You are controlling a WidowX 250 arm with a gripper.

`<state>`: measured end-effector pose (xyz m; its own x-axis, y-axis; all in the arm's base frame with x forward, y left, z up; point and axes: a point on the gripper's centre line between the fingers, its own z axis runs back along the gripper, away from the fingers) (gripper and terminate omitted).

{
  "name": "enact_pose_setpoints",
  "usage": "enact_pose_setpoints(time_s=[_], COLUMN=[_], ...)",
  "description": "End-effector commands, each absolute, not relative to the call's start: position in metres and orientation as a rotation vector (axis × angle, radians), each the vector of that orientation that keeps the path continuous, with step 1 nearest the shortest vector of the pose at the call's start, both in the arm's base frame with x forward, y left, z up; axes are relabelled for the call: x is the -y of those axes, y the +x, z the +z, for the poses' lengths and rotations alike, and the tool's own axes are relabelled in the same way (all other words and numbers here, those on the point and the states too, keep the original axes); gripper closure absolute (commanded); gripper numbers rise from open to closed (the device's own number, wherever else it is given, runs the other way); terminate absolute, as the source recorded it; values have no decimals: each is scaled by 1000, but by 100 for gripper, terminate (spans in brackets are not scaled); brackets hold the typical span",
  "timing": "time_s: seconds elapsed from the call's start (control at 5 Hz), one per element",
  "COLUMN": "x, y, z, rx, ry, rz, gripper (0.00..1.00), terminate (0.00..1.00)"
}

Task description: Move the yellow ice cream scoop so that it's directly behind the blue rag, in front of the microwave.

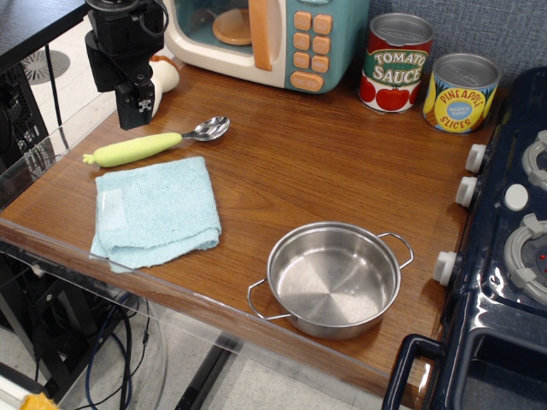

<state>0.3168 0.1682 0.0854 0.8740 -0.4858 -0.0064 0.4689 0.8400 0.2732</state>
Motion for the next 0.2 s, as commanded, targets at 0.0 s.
enact_pose_setpoints(time_s=[0.0], x=[-154], y=[317], z=[106], rx=[111], ry=[312], rz=[-505], gripper=[0], terminate=[100])
